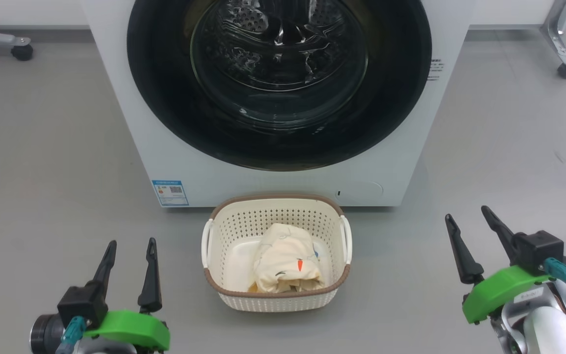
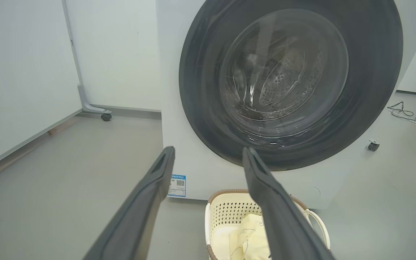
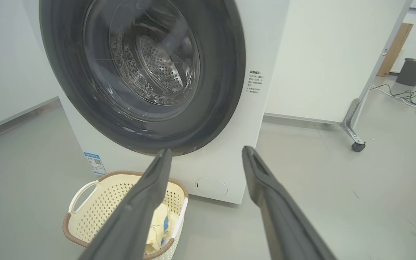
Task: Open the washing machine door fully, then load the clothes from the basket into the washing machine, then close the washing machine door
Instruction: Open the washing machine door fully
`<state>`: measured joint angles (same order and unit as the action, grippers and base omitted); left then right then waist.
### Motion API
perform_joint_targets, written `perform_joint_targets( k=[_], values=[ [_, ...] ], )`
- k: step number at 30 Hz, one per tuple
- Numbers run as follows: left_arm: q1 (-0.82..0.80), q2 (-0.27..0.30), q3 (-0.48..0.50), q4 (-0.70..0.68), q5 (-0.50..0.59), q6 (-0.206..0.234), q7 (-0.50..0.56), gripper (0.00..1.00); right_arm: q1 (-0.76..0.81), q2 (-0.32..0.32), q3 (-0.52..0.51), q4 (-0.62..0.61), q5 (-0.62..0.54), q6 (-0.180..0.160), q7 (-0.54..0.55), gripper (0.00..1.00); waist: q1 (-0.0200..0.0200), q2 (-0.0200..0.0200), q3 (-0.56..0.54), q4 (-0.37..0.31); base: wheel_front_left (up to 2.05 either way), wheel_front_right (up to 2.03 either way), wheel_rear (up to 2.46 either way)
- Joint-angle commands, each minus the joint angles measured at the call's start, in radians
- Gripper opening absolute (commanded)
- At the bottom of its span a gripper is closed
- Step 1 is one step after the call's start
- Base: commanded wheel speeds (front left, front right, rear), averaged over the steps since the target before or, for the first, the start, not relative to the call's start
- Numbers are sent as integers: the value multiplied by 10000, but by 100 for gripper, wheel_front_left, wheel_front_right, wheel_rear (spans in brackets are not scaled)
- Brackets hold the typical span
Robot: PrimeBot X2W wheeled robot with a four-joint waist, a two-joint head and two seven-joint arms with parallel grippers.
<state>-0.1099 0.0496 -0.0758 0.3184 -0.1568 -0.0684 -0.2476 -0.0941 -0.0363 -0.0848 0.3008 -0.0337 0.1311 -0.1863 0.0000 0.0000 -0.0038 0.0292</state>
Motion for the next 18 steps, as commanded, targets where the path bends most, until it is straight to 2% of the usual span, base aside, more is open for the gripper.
perform_joint_targets(
  k=[1,13,18],
  values=[
    [-512,67,266,-300,126,49,-141,100,-588,-140,201,-320,35,-4,-93,100,0,0,0,-5,123,123,-246],
    [-519,79,289,-376,131,27,-141,100,-595,-139,124,-285,94,-4,-142,100,0,0,47,-102,123,123,-246],
    [-488,64,255,-653,-61,-119,-141,100,-613,-139,90,-278,92,-4,-124,100,0,0,75,-115,111,111,-222]
  ],
)
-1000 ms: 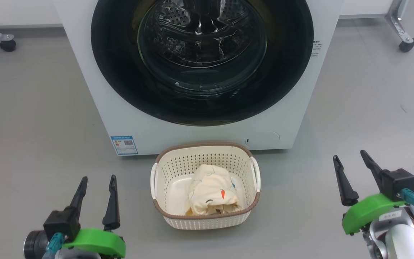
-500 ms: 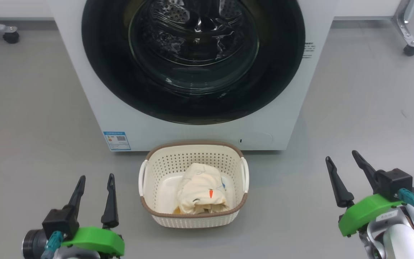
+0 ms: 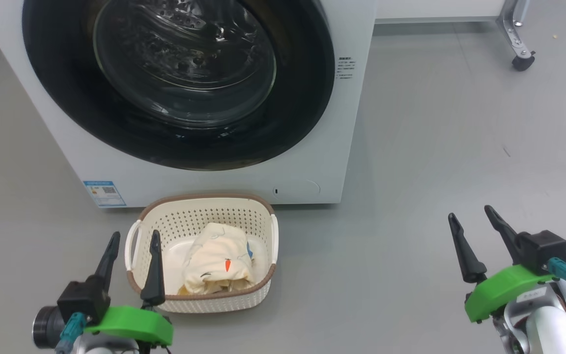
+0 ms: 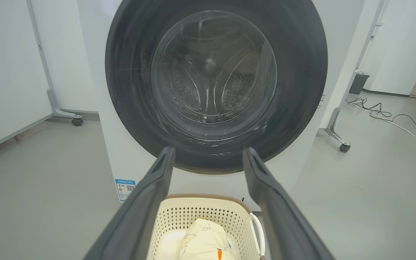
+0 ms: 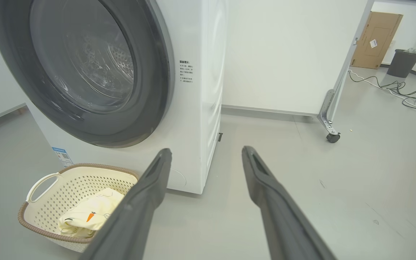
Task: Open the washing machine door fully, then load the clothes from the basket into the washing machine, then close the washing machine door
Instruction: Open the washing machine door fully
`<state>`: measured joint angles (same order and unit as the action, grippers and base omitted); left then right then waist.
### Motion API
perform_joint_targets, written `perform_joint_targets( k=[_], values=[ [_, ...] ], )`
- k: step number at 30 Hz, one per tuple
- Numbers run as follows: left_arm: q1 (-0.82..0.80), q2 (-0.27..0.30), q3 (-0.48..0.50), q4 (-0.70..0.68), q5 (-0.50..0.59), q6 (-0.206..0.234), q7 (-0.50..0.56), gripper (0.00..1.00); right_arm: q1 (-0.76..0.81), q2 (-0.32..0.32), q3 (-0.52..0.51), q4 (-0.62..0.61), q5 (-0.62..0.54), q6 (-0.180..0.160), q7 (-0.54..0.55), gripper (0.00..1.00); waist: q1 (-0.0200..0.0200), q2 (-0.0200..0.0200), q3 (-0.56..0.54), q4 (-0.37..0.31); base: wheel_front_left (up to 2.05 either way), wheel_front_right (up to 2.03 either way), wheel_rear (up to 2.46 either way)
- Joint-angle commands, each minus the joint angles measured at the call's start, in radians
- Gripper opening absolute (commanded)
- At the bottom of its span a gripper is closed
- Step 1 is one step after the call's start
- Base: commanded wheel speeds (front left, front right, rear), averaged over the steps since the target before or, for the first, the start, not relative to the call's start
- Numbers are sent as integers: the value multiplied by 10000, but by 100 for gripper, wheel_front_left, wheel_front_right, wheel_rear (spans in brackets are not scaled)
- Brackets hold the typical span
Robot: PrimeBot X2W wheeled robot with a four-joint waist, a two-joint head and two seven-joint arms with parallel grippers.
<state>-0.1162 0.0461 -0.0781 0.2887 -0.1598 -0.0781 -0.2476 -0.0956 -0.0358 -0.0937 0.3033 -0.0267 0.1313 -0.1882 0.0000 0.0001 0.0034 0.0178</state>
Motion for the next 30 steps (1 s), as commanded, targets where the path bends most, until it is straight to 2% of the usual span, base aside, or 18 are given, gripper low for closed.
perform_joint_targets(
  k=[1,10,30],
  values=[
    [-408,98,265,-383,-34,-44,-141,100,-604,-145,177,-299,24,-6,-105,100,0,-1,3,-6,88,88,-176],
    [-368,96,275,-378,53,-49,-141,100,-640,-145,144,-310,36,-6,-113,100,0,-1,44,-42,49,49,-97],
    [-480,75,291,-415,114,6,-141,100,-724,-145,86,-379,43,-6,-149,100,0,-1,338,-71,1,1,-1]
  ],
)
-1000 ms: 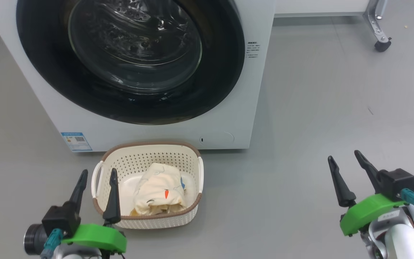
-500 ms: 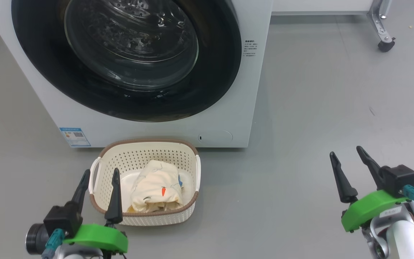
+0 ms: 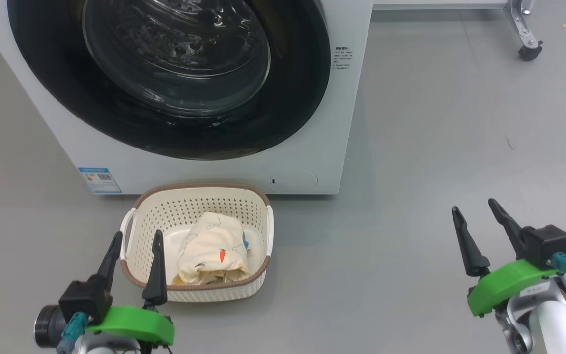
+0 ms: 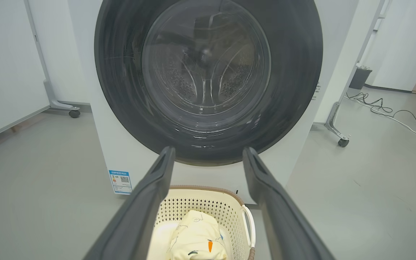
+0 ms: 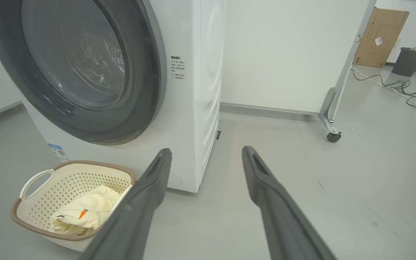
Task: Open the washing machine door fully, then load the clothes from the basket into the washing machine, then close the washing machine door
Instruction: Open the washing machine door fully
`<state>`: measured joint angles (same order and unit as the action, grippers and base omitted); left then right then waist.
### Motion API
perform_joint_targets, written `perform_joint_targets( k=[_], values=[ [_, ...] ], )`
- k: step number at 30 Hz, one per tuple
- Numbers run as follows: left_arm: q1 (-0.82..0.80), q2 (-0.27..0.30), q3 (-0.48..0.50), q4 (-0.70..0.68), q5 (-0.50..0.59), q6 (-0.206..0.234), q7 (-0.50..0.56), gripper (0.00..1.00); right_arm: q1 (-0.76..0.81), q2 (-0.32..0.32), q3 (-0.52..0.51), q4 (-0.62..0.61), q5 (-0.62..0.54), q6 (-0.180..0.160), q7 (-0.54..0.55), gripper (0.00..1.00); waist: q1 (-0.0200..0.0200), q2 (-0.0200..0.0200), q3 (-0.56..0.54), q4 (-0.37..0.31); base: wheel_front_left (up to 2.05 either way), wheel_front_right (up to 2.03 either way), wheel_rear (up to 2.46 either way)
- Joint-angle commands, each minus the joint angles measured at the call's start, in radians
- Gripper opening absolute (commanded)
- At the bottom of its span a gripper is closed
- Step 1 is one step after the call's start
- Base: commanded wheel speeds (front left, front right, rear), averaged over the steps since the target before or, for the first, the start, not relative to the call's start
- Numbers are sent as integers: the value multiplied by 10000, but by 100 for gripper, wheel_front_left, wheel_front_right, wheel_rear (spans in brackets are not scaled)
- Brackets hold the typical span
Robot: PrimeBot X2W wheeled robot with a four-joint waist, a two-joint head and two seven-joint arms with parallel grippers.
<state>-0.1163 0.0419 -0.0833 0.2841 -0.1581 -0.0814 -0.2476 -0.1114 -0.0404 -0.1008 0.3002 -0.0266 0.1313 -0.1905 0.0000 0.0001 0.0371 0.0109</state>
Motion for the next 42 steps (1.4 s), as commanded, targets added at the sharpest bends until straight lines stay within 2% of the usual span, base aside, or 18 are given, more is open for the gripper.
perform_joint_targets(
  k=[1,19,20,21,22,23,27,33,37,38,42],
  values=[
    [-478,116,342,-369,104,40,-141,100,-573,-99,147,-349,42,-6,-126,100,0,-1,9,-3,0,0,0],
    [-963,100,255,-616,136,55,-141,100,-1306,-99,-303,-609,307,-6,-149,100,0,-1,1077,-97,0,0,0],
    [-1016,100,243,-631,135,51,-141,100,-1426,-99,-342,-637,359,-6,-166,80,0,-1,1184,-96,0,0,0],
    [-1072,99,230,-646,121,40,-141,100,-1550,-99,-362,-657,445,-6,-175,49,0,-1,1284,-96,0,0,0],
    [-1126,98,221,-659,105,29,-141,100,-1675,-99,-376,-667,515,-6,-176,30,0,-1,1376,-97,0,0,0],
    [-1175,97,213,-667,104,20,-141,100,-1807,-99,-398,-674,557,-6,-182,0,0,-1,1467,-97,0,0,0],
    [-1381,96,193,-684,134,-18,-141,100,-2367,-99,-528,-580,1350,-6,-111,0,0,-1,1799,-38,0,0,0],
    [-1681,94,235,-737,221,-21,-141,100,-3594,-99,-430,73,5046,-6,531,0,0,-1,2239,39,0,0,0],
    [-1839,93,209,-762,277,-40,-141,100,-4443,-99,-415,573,7568,-6,1369,0,0,-1,2461,104,0,0,0],
    [-1839,93,209,-762,277,-40,-141,100,-4443,-99,-415,573,7568,-6,1369,0,0,-1,2461,104,0,0,0],
    [-1988,91,171,-721,272,-25,-141,100,-5266,-99,-684,990,10140,-6,2334,0,0,-1,2639,227,0,0,0]
  ],
)
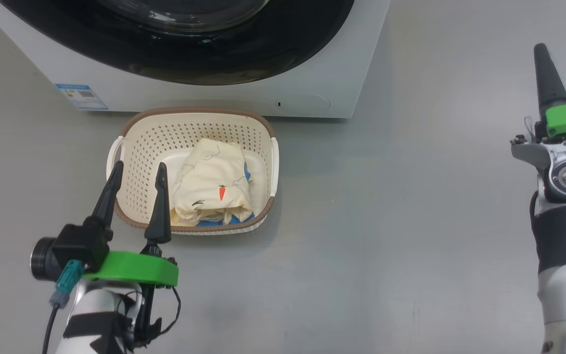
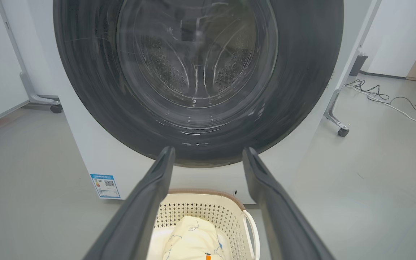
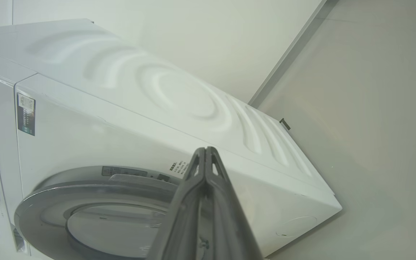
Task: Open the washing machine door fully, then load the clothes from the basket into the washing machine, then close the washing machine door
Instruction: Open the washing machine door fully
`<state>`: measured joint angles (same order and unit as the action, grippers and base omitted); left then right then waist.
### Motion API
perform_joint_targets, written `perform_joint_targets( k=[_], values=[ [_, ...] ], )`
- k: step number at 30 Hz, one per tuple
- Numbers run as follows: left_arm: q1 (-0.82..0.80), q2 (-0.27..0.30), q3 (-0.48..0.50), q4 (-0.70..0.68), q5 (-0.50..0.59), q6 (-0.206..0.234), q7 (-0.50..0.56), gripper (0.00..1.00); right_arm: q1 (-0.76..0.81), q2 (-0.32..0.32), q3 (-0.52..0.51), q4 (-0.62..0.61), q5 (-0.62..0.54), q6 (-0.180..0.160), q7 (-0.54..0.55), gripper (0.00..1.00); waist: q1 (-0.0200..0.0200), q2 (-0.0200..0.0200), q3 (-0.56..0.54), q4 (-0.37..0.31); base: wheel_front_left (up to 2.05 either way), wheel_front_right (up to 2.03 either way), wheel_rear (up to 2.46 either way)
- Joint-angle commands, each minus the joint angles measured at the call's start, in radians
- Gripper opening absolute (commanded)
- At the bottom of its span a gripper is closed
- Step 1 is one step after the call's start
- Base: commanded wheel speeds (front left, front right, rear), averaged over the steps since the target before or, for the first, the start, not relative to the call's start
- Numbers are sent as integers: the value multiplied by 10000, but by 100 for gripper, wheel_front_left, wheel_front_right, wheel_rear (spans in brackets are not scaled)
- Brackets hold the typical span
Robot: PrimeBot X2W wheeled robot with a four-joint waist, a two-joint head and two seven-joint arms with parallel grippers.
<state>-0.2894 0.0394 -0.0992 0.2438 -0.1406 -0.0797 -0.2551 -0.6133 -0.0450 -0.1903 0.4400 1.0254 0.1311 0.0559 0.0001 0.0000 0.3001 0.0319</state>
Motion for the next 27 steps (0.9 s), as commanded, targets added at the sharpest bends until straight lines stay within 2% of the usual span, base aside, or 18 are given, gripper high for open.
perform_joint_targets(
  k=[1,7,9,15,27],
  values=[
    [-283,115,326,-315,92,-26,-67,100,-438,-53,143,-263,182,-4,135,0,-1,0,36,31,0,0,0],
    [-381,112,249,-297,48,19,-67,100,-1812,-53,-431,1024,3193,-4,1875,0,-1,0,152,154,0,0,0],
    [-403,111,209,-282,71,39,-67,100,-2631,-53,-673,2019,4241,-4,2595,0,-1,0,212,216,0,0,0],
    [-480,110,75,-300,-12,99,-67,100,-4321,-204,-668,3935,4659,-4,3712,0,-1,0,371,376,0,0,0],
    [-626,109,-377,-305,-430,278,-67,100,-7198,-733,-300,6826,4355,-4,4809,0,-1,0,788,1013,0,0,0]
  ],
)
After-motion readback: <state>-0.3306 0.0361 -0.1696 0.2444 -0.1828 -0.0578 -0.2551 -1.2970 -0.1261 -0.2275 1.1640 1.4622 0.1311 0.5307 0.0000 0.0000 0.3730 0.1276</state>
